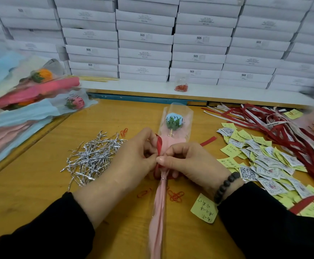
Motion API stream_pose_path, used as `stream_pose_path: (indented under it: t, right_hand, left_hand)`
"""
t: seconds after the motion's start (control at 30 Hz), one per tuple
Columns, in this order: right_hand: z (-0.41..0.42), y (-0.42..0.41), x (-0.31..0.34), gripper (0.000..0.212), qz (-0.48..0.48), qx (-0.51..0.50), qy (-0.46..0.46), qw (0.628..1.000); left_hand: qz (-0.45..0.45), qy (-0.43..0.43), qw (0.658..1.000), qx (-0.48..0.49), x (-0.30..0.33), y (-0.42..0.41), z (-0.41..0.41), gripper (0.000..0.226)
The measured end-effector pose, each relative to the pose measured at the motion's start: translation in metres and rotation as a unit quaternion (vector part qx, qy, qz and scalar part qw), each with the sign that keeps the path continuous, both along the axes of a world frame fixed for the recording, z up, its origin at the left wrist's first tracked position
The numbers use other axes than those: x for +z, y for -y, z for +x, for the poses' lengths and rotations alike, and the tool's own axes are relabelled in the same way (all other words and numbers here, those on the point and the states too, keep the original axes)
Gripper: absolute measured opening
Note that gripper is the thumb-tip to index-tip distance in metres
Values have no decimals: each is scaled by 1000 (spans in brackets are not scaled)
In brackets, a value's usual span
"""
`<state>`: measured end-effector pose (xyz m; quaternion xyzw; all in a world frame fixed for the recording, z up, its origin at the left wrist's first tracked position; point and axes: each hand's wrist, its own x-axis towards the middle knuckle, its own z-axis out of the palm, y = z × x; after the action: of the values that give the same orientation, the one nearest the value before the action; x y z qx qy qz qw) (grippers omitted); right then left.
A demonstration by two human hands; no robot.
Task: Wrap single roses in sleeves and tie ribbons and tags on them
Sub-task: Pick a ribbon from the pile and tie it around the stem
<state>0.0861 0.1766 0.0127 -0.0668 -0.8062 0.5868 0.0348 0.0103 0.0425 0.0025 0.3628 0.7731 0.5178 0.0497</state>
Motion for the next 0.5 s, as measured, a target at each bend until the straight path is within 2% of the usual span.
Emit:
stream_pose_path:
  t: [0.07, 0.23, 0.3, 0.5]
  right_hand:
    - [-1, 2, -1, 14, -1, -10, -8, 1000]
    - [-2, 1, -1, 14, -19, -40, -9, 999]
    - [-2, 0, -1, 15, -29, -49, -16, 998]
    - [-3, 2, -2, 15, -24, -52, -22, 998]
  left_hand:
    - [-14, -1, 1000, -1, -1, -1, 0, 25]
    - [-12, 39, 999, -12, 10, 3, -1, 9]
    - [-25, 46, 998, -27, 12, 5, 0, 11]
    - [-69, 15, 997, -30, 12, 4, 2, 10]
